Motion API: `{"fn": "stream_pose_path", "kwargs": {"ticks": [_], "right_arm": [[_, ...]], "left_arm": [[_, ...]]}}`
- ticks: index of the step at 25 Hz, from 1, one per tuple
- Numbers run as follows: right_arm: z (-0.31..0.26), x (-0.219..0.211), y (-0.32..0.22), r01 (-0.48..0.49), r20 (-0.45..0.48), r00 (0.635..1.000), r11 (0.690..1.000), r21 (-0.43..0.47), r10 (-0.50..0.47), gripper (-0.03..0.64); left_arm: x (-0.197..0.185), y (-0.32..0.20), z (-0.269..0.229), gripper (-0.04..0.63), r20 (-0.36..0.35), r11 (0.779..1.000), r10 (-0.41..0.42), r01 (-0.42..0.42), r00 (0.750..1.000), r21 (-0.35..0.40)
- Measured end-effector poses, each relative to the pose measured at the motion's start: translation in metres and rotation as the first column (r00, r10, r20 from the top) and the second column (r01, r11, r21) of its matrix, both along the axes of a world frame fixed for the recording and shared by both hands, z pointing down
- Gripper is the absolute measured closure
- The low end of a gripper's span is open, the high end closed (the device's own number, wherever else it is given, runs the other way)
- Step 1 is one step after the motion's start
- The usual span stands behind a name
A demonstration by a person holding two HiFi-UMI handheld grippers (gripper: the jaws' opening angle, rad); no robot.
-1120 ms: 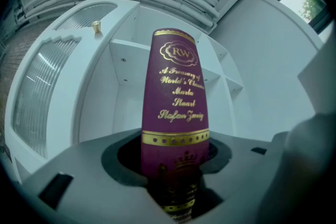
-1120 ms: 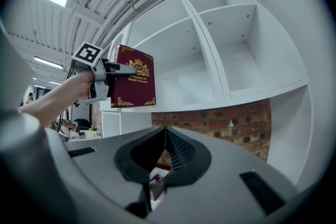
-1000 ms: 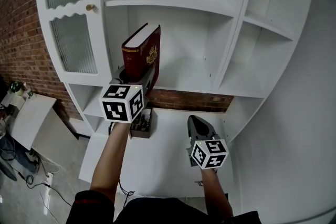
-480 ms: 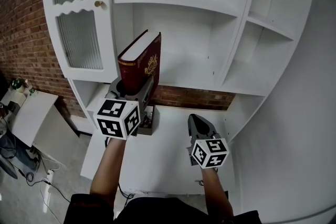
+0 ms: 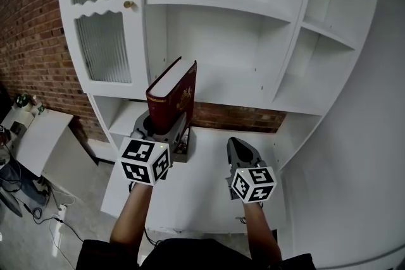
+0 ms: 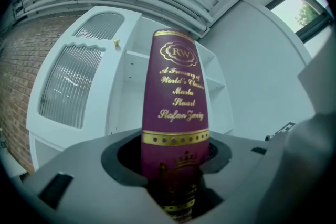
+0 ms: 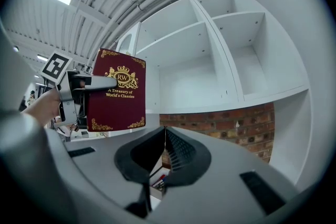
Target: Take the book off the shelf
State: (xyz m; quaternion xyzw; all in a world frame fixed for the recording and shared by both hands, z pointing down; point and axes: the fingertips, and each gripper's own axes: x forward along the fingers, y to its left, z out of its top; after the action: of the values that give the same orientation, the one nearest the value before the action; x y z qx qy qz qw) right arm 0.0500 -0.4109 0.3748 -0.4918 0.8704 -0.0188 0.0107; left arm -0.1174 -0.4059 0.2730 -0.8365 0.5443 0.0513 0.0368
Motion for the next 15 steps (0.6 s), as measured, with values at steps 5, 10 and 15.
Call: {"fn": "stream_pose_path", "kwargs": {"ticks": [5, 10, 15], "right_arm": [[0.000, -0.013, 0.003, 0.005, -0.014, 1.000, 1.000, 0.003, -0.005, 0.597], [-0.003, -0.028, 0.006, 0.007, -0.024, 1.000, 1.000, 0.011, -0.007, 0.597], [-0.003, -0.040, 0.010, 0.000, -0.030, 1.000, 1.000, 0.009, 0.000, 0.597]], "left_arm": [[-0.005, 0.007, 0.024, 0.356, 0.011, 0.999, 0.016, -0.015, 1.000, -0.038], [-0.014, 0.013, 0.047, 0.356, 0.011, 0.998, 0.027, -0.026, 1.000, -0.065], [-0.024, 0.018, 0.060, 0.356, -0.008, 0.997, 0.037, -0.038, 0.999, -0.069]]}}
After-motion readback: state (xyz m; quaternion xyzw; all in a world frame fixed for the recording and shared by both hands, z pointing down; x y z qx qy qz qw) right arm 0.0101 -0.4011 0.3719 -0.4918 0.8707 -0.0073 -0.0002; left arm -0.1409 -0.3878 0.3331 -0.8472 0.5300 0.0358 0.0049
